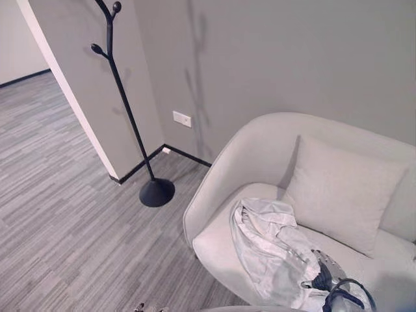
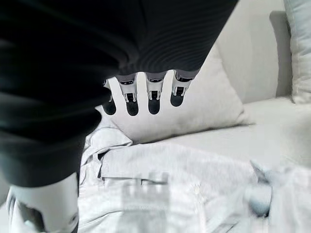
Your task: Hang the clothes on the sofa on the clothes rack.
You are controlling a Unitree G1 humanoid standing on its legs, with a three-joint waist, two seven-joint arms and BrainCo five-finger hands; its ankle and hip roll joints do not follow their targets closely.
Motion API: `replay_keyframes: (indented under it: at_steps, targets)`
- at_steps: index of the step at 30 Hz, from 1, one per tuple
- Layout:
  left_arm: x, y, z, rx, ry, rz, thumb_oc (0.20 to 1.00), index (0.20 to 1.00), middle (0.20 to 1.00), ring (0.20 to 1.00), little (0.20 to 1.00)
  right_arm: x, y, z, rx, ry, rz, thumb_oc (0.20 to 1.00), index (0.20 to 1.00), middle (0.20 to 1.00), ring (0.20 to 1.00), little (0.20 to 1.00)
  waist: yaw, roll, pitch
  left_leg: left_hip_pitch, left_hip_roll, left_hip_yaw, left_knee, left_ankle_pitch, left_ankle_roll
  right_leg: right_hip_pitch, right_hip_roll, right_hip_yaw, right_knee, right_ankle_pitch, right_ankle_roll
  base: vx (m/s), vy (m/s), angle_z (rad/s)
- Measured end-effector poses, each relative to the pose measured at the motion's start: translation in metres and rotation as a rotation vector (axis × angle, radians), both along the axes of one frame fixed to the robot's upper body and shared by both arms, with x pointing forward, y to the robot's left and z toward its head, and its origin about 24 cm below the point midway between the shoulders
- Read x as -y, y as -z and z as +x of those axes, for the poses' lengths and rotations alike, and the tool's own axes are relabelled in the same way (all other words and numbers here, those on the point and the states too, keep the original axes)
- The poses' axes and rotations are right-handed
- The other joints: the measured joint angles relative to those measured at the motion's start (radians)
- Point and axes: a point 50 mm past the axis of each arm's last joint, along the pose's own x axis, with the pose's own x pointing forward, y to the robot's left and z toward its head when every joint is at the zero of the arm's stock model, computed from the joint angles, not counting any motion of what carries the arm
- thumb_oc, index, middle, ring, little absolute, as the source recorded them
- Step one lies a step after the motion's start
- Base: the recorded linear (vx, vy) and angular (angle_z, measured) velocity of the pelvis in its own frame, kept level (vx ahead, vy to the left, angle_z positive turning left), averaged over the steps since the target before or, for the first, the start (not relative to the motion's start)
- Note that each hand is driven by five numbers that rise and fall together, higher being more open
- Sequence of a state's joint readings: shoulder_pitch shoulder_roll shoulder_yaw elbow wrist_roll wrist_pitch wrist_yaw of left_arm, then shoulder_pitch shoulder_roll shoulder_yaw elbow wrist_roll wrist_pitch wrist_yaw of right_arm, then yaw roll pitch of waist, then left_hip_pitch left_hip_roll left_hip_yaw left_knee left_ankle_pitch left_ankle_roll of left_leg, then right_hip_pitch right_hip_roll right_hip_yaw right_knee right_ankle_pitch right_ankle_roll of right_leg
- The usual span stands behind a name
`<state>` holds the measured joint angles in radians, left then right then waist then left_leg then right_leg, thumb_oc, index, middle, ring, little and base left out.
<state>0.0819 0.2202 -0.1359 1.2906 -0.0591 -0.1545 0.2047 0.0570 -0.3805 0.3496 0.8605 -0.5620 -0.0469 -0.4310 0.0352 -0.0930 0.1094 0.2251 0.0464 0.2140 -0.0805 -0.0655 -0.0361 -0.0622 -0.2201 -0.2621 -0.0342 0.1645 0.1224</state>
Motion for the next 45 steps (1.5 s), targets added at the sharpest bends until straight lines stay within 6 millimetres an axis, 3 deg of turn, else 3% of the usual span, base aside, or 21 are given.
replay_keyframes:
  at_steps: [2,5,6,7,8,11,13,15,17,20,23,24,26,27,29,31,34,38,45]
  targets:
    - [-0.001,-0.003,0.015,0.033,0.070,0.016,1.000,1.000,1.000,1.000,1.000,-0.007,0.003,0.014,-0.009,0.022,0.020,1.000,1.000,1.000,1.000,1.000,0.001,-0.004,0.027,-0.044,-0.001,-0.008,0.020,0.000,-0.001,-0.026,-0.007,-0.003,0.000,0.000,0.000,-0.21,-0.023,0.10]
    - [0.005,-0.013,0.057,0.147,0.173,0.035,1.000,1.000,1.000,1.000,1.000,-0.008,-0.003,0.043,0.023,0.064,0.008,1.000,1.000,1.000,1.000,1.000,0.017,0.003,0.095,-0.137,-0.007,-0.024,0.070,0.016,-0.006,-0.081,-0.026,-0.030,0.002,0.000,0.005,-0.18,-0.028,0.21]
    - [0.009,-0.017,0.072,0.201,0.188,0.033,1.000,1.000,1.000,1.000,1.000,-0.008,-0.011,0.058,0.068,0.079,0.005,1.000,1.000,1.000,1.000,1.000,0.035,0.023,0.135,-0.170,-0.015,-0.038,0.084,0.021,-0.005,-0.103,-0.032,-0.029,0.005,0.015,0.012,-0.22,-0.060,0.44]
    - [0.025,-0.026,0.100,0.301,0.239,0.014,1.000,1.000,1.000,1.000,1.000,-0.002,-0.041,0.104,0.216,0.120,-0.030,1.000,1.000,1.000,1.000,1.000,0.047,0.078,0.224,-0.251,-0.025,-0.064,0.116,0.021,-0.005,-0.147,-0.045,-0.036,-0.020,0.058,-0.008,-0.23,-0.099,0.53]
    - [0.039,-0.031,0.116,0.361,0.237,-0.011,1.000,1.000,1.000,1.000,1.000,0.009,-0.073,0.135,0.353,0.148,-0.072,1.000,1.000,1.000,1.000,1.000,0.049,0.127,0.270,-0.317,-0.021,-0.074,0.127,0.033,-0.008,-0.195,-0.044,-0.056,-0.027,0.070,-0.015,-0.14,-0.077,0.48]
    - [0.049,-0.039,0.132,0.425,0.256,-0.011,1.000,1.000,1.000,1.000,1.000,0.021,-0.135,0.181,0.616,0.182,-0.179,1.000,1.000,1.000,1.000,1.000,0.067,0.184,0.338,-0.405,-0.006,-0.093,0.133,0.042,-0.019,-0.267,-0.024,-0.071,-0.032,0.116,-0.055,-0.10,-0.099,0.13]
    - [0.051,-0.047,0.145,0.476,0.285,0.011,1.000,1.000,1.000,1.000,1.000,0.028,-0.157,0.189,0.719,0.204,-0.273,1.000,1.000,1.000,1.000,1.000,0.065,0.186,0.374,-0.451,0.006,-0.098,0.132,0.049,-0.030,-0.313,-0.012,-0.078,-0.032,0.119,-0.067,-0.08,-0.131,0.03]
    - [0.059,-0.056,0.160,0.537,0.318,0.024,1.000,1.000,1.000,1.000,1.000,0.032,-0.165,0.189,0.783,0.220,-0.331,1.000,1.000,1.000,1.000,1.000,0.057,0.185,0.393,-0.463,0.007,-0.096,0.130,0.049,-0.030,-0.328,-0.013,-0.077,-0.030,0.117,-0.069,-0.05,-0.116,0.01]
    - [0.072,-0.068,0.176,0.614,0.347,0.008,1.000,1.000,1.000,1.000,1.000,0.025,-0.168,0.186,0.862,0.201,-0.359,1.000,1.000,1.000,1.000,1.000,0.047,0.179,0.398,-0.468,0.005,-0.096,0.118,0.053,-0.031,-0.339,-0.014,-0.078,-0.029,0.117,-0.069,-0.03,-0.113,0.01]
    - [0.081,-0.077,0.184,0.671,0.391,0.009,1.000,1.000,1.000,1.000,1.000,0.010,-0.179,0.181,0.984,0.115,-0.356,1.000,1.000,1.000,1.000,1.000,0.022,0.166,0.404,-0.471,0.006,-0.092,0.116,0.053,-0.031,-0.350,-0.012,-0.073,-0.025,0.117,-0.069,-0.03,-0.096,-0.05]
    - [0.083,-0.081,0.189,0.688,0.442,0.028,1.000,1.000,1.000,1.000,1.000,0.009,-0.165,0.182,0.919,0.108,-0.384,1.000,1.000,1.000,1.000,1.000,0.008,0.157,0.402,-0.475,0.007,-0.093,0.116,0.053,-0.032,-0.357,-0.012,-0.072,-0.017,0.116,-0.070,-0.03,-0.043,-0.03]
    - [0.083,-0.082,0.190,0.696,0.451,0.035,1.000,1.000,1.000,1.000,1.000,0.010,-0.152,0.179,0.834,0.107,-0.388,0.812,0.812,0.812,0.812,0.812,0.004,0.151,0.398,-0.485,0.007,-0.093,0.116,0.055,-0.032,-0.367,-0.013,-0.070,-0.014,0.116,-0.070,-0.03,-0.043,0.01]
    - [0.080,-0.084,0.192,0.702,0.451,0.046,1.000,1.000,1.000,1.000,1.000,0.005,-0.133,0.173,0.740,0.078,-0.359,0.746,0.746,0.746,0.746,0.746,0.000,0.142,0.395,-0.507,0.004,-0.093,0.116,0.061,-0.032,-0.391,-0.015,-0.068,-0.009,0.116,-0.071,-0.02,-0.024,0.01]
    - [0.079,-0.085,0.194,0.708,0.452,0.052,1.000,1.000,1.000,1.000,1.000,0.001,-0.123,0.170,0.680,0.049,-0.342,0.498,0.498,0.498,0.498,0.498,-0.001,0.138,0.396,-0.517,0.004,-0.094,0.116,0.064,-0.033,-0.403,-0.015,-0.066,-0.004,0.117,-0.071,-0.04,-0.041,0.03]
    - [0.071,-0.086,0.193,0.705,0.452,0.076,1.000,1.000,1.000,1.000,1.000,-0.014,-0.106,0.164,0.602,-0.013,-0.260,0.200,0.200,0.200,0.200,0.200,-0.002,0.123,0.382,-0.527,0.004,-0.090,0.118,0.068,-0.035,-0.422,-0.016,-0.056,0.009,0.117,-0.072,-0.04,-0.043,-0.02]
    - [0.069,-0.089,0.199,0.706,0.499,0.115,1.000,1.000,1.000,1.000,1.000,-0.037,-0.094,0.162,0.537,-0.041,-0.148,0.200,0.200,0.200,0.200,0.200,-0.002,0.101,0.374,-0.558,0.004,-0.098,0.117,0.081,-0.040,-0.456,-0.018,-0.055,0.024,0.115,-0.075,0.04,-0.007,0.04]
    - [0.072,-0.084,0.190,0.688,0.543,0.123,1.000,1.000,1.000,1.000,1.000,-0.061,-0.074,0.156,0.394,-0.057,-0.039,0.200,0.200,0.200,0.200,0.200,0.002,0.114,0.374,-0.546,0.004,-0.097,0.105,0.091,-0.042,-0.449,-0.019,-0.054,0.020,0.114,-0.077,0.01,0.048,0.01]
    - [0.074,-0.083,0.188,0.685,0.557,0.129,1.000,1.000,1.000,1.000,1.000,-0.052,-0.068,0.151,0.342,-0.029,-0.053,0.200,0.200,0.200,0.200,0.200,0.021,0.156,0.374,-0.521,-0.004,-0.102,0.086,0.102,-0.039,-0.428,-0.025,-0.059,0.020,0.116,-0.079,-0.01,0.051,0.05]
    - [0.076,-0.073,0.179,0.639,0.519,0.146,1.000,1.000,1.000,1.000,1.000,-0.036,-0.063,0.143,0.361,0.229,0.075,0.200,0.200,0.200,0.200,0.200,0.023,0.171,0.344,-0.460,-0.014,-0.112,0.079,0.103,-0.036,-0.362,-0.035,-0.068,0.016,0.117,-0.078,-0.01,0.038,0.05]
